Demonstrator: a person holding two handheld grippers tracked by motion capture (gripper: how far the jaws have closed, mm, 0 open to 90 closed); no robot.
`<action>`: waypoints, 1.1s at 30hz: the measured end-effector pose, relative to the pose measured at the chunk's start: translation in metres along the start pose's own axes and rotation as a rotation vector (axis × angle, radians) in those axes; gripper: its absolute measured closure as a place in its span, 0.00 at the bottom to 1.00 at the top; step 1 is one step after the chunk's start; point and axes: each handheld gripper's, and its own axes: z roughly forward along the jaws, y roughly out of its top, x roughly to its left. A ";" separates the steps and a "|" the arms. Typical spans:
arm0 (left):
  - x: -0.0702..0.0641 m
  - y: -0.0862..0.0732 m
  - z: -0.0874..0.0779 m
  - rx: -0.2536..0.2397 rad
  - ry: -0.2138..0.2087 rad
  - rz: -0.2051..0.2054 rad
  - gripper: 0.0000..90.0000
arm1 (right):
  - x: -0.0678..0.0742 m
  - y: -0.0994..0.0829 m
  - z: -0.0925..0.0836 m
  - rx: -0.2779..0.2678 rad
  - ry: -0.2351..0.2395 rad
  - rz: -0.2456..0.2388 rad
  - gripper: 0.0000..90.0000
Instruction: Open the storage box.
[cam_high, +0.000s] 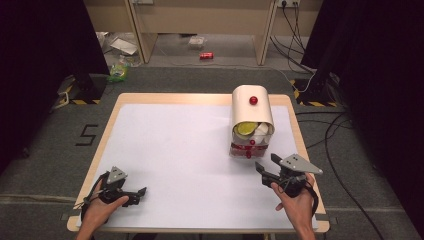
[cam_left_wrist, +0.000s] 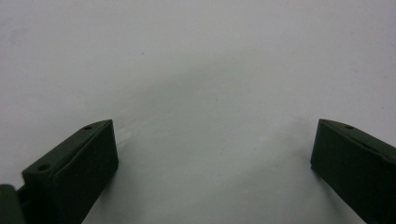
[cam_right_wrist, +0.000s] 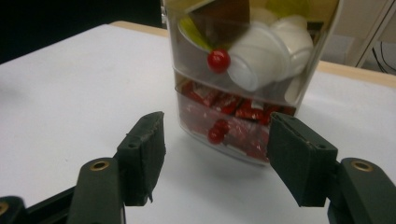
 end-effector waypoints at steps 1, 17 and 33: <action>0.000 0.000 0.000 0.000 0.000 0.000 0.00 | 0.000 0.000 0.000 0.000 0.000 0.000 0.41; 0.000 0.000 0.000 0.000 -0.001 0.000 0.00 | -0.003 0.037 0.004 -0.053 0.003 -0.016 0.44; 0.000 0.000 0.000 0.001 -0.001 0.000 0.00 | -0.001 0.053 0.026 -0.059 0.017 -0.039 0.43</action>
